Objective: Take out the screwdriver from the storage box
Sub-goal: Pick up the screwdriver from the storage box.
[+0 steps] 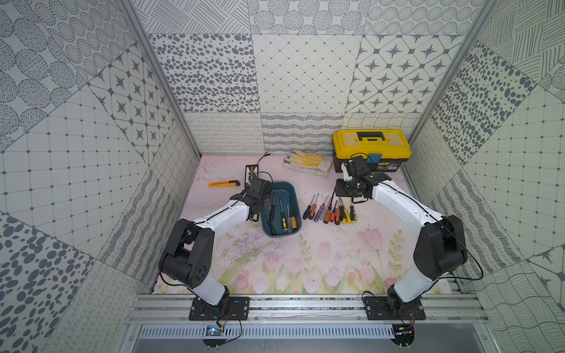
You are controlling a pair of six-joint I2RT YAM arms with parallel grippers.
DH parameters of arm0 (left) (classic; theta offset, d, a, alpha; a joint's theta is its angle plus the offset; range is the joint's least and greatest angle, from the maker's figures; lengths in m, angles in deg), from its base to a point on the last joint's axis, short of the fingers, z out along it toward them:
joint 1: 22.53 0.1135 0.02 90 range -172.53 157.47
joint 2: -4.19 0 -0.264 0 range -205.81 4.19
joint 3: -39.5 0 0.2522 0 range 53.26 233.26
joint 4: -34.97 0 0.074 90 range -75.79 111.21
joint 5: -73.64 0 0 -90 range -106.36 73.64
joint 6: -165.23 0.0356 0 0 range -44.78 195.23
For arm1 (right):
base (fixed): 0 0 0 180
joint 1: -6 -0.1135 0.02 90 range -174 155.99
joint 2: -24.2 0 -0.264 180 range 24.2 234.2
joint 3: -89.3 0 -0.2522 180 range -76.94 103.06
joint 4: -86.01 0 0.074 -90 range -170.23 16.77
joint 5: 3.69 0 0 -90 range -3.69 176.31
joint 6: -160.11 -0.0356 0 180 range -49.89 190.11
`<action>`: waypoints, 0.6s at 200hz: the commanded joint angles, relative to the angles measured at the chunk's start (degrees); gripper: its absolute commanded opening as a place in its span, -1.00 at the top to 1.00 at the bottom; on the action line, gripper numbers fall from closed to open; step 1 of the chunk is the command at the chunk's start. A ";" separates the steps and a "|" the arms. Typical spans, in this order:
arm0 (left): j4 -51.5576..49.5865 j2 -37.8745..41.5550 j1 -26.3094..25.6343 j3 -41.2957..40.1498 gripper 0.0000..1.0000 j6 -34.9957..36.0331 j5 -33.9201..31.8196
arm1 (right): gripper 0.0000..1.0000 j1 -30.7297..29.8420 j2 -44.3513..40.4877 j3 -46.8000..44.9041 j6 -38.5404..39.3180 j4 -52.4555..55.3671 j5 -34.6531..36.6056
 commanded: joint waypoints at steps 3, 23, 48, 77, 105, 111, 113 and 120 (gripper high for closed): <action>2.29 1.50 0.15 0.83 1.00 0.45 -0.31 | 0.09 -4.14 -0.01 3.92 0.60 -2.47 -5.82; 2.27 1.82 0.16 0.72 1.00 0.45 -0.40 | 0.09 -7.49 2.46 7.20 0.55 -2.53 -8.69; 2.24 2.02 0.15 0.67 1.00 0.45 -0.49 | 0.09 -11.22 6.38 10.48 0.27 -2.54 -11.27; 2.25 2.11 0.15 0.59 1.00 0.54 -0.58 | 0.09 -14.90 11.04 13.11 -0.16 -2.53 -13.31; 2.29 2.02 0.15 0.58 1.00 0.54 -0.66 | 0.09 -17.63 15.19 14.97 -0.50 -2.55 -14.39; 2.36 1.88 0.15 0.58 1.00 0.54 -0.62 | 0.09 -18.02 16.04 15.36 -0.75 -2.53 -14.70; 2.30 1.88 0.15 0.52 1.00 0.54 -0.65 | 0.09 -18.17 16.37 15.47 -0.79 -2.55 -14.75; 2.30 1.91 0.15 0.42 1.00 0.54 -0.73 | 0.09 -18.70 17.38 15.97 -0.91 -2.53 -15.21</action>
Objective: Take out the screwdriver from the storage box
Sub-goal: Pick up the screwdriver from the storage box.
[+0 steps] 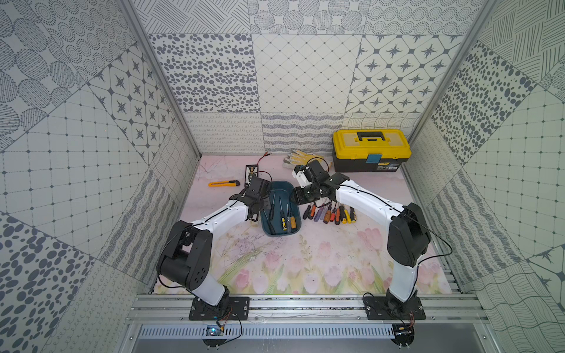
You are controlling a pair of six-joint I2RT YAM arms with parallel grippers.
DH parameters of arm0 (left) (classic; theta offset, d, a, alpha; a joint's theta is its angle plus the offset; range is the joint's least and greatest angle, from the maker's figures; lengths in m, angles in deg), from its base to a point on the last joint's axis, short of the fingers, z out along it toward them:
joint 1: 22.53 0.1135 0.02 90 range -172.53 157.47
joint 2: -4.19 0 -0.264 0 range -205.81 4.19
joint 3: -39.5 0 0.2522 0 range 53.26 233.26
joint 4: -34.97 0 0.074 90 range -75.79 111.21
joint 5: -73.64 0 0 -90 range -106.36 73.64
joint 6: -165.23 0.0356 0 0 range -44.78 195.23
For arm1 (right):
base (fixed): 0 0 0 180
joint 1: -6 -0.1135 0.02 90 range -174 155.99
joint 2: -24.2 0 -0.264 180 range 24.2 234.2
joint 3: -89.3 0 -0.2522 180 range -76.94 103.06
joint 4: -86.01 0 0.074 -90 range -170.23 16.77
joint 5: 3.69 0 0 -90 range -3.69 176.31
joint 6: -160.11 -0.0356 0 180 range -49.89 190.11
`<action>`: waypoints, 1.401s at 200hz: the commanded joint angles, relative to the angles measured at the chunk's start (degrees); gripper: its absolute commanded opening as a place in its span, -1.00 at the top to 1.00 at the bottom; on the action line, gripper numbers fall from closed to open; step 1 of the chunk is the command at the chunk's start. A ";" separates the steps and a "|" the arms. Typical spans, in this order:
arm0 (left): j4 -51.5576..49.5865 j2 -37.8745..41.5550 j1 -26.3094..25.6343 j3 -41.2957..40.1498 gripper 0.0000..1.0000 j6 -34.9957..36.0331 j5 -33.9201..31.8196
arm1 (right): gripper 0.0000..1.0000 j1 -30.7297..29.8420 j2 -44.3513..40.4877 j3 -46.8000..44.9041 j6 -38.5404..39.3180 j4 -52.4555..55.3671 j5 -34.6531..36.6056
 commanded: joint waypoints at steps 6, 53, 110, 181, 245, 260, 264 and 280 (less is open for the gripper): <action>2.36 0.83 0.15 0.42 1.00 0.34 -0.58 | 0.09 -2.03 3.46 2.98 -0.69 -1.00 -2.62; 2.45 0.97 0.19 0.23 1.00 0.20 -0.53 | 0.09 -4.81 9.21 5.56 -1.83 -1.40 -4.34; 2.50 1.13 0.15 0.14 1.00 0.37 -0.88 | 0.18 -5.72 13.74 6.34 -2.82 -1.35 -4.05; 2.52 1.22 0.15 -0.22 1.00 0.27 -0.97 | 0.21 -5.81 13.60 6.13 -1.93 -0.42 -0.97; 2.48 1.15 0.15 -0.17 1.00 0.18 -0.96 | 0.20 -5.77 13.63 7.15 -1.57 0.86 3.37; 2.45 1.37 0.12 -0.23 1.00 0.28 -1.06 | 0.20 -5.86 14.24 7.20 -1.59 1.28 3.56; 2.52 1.41 0.14 -0.21 1.00 0.32 -1.13 | 0.20 -5.94 14.17 7.09 -1.60 1.25 3.82; 2.51 1.38 0.15 -0.25 1.00 0.30 -1.11 | 0.20 -6.20 13.89 6.55 -1.26 1.30 5.63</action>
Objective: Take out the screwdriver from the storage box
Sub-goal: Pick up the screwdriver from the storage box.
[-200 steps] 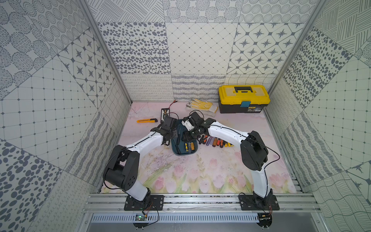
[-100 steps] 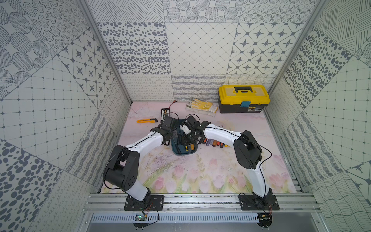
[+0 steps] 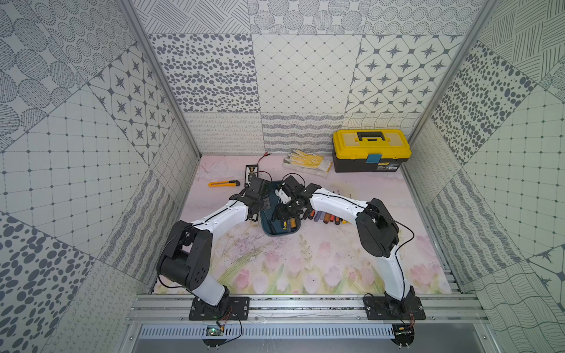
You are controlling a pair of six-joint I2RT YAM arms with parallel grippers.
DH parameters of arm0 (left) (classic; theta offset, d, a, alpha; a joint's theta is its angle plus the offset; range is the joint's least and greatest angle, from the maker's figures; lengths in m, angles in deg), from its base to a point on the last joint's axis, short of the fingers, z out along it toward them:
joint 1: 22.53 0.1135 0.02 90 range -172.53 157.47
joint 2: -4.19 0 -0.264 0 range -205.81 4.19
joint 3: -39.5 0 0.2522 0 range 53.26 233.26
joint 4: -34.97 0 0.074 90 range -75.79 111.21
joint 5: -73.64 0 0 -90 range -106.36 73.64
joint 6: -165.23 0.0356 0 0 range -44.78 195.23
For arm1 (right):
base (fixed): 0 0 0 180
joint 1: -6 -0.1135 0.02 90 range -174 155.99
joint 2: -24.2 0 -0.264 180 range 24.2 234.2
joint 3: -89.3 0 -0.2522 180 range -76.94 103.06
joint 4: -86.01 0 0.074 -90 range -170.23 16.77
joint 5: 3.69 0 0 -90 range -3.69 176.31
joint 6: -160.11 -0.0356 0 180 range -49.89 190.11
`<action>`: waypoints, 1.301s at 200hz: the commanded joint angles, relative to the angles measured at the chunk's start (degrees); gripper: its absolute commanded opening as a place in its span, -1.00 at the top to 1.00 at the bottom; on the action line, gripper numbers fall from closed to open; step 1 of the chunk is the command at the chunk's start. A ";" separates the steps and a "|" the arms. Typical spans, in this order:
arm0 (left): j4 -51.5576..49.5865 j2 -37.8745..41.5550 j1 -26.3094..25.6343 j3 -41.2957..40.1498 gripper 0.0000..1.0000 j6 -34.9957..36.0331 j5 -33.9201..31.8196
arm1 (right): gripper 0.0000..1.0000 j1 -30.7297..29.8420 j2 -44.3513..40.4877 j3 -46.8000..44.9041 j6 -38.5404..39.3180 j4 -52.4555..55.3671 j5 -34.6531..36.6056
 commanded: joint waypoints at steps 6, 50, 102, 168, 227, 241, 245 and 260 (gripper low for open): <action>2.47 1.25 0.15 -0.28 1.00 0.30 -0.32 | 0.19 -0.52 0.58 0.80 0.84 0.36 4.01; 2.40 1.16 0.15 -0.03 1.00 0.21 -0.14 | 0.19 -0.55 2.74 1.94 0.99 2.09 5.03; 2.32 1.05 0.15 -0.03 1.00 0.21 -0.23 | 0.37 -1.24 6.17 5.04 1.73 4.78 4.00; 2.28 1.15 0.15 -0.08 1.00 0.21 -0.32 | 0.33 -2.21 9.73 9.30 2.03 8.95 3.73; 2.11 1.18 0.23 -0.16 1.00 0.47 -1.64 | 0.90 -2.16 6.80 7.67 1.78 7.18 4.24; 2.03 1.05 0.33 -0.24 1.00 0.53 -1.86 | 1.00 -2.05 4.84 6.57 1.61 5.00 4.09; 2.04 1.08 0.34 -0.23 1.00 0.51 -1.94 | 1.00 -2.04 4.27 6.35 1.50 4.51 3.94; 2.00 1.13 0.55 -0.31 1.00 0.48 -1.99 | 1.00 -1.88 2.31 5.75 1.41 2.72 3.54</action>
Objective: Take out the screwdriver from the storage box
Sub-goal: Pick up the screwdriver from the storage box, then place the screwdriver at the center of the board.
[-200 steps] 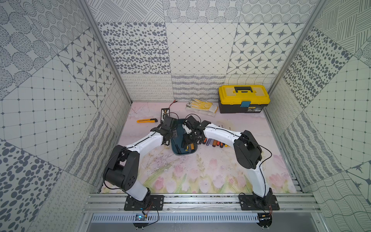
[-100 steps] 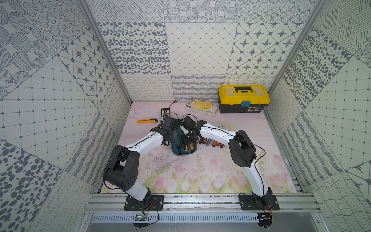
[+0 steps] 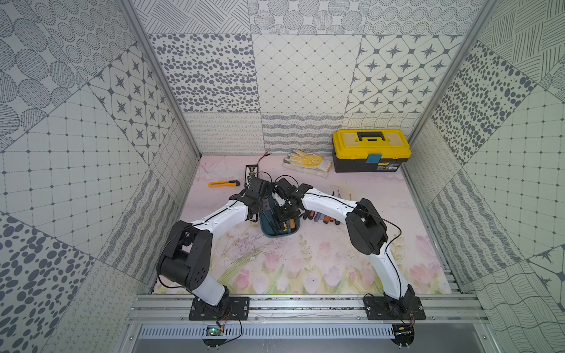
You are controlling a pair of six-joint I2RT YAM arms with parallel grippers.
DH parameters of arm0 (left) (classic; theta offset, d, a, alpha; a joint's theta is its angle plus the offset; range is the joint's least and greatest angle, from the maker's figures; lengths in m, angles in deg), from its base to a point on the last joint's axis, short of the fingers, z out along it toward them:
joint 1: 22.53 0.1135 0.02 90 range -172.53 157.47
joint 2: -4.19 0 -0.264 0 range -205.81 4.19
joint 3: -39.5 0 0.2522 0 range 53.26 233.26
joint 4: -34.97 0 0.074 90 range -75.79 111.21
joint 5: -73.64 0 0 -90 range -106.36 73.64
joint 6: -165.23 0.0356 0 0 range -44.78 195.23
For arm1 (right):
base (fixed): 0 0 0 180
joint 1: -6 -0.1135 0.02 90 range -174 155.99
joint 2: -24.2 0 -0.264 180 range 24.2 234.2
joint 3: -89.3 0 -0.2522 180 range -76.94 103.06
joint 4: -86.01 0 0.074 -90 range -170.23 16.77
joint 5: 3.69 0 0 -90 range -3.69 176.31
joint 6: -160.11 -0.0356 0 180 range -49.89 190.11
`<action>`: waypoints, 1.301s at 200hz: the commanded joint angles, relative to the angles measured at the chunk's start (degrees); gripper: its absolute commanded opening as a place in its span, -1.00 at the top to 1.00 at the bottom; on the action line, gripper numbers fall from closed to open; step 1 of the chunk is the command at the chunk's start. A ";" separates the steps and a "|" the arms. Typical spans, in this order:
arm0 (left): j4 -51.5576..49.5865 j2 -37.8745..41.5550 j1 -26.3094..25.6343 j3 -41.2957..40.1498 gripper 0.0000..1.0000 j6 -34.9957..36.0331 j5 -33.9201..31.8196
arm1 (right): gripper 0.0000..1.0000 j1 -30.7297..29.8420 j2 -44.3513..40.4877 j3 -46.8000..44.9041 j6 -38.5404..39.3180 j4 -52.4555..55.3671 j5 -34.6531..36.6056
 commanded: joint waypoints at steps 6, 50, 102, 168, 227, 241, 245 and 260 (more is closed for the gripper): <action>3.53 1.12 0.58 -0.30 1.00 0.50 -1.42 | 1.00 0.07 -4.55 -1.83 -0.16 -3.64 0.08; 3.47 1.08 0.94 -0.32 1.00 0.48 -1.49 | 1.00 0.94 -8.83 -2.93 -0.34 -6.33 -0.02; 3.55 1.15 1.21 -0.55 1.00 0.39 -1.99 | 1.00 3.25 -15.26 -7.00 -1.49 -11.27 1.61; 3.70 1.85 3.33 -1.06 1.00 1.47 -3.64 | 1.00 6.97 -21.00 -15.32 -7.07 -18.55 10.89; 3.65 2.45 4.04 -1.26 1.00 1.53 -3.86 | 1.00 9.91 -12.74 -11.71 -9.85 -15.85 10.29; 3.69 2.45 4.03 -1.27 1.00 1.49 -3.77 | 1.00 10.28 -10.01 -9.93 -10.65 -14.81 9.24; 3.71 2.45 4.00 -1.33 1.00 1.41 -3.69 | 1.00 10.36 -9.23 -9.40 -10.91 -14.48 9.06; 3.71 2.50 4.07 -1.27 1.00 1.40 -3.68 | 1.00 10.54 -6.68 -7.78 -11.64 -13.90 8.12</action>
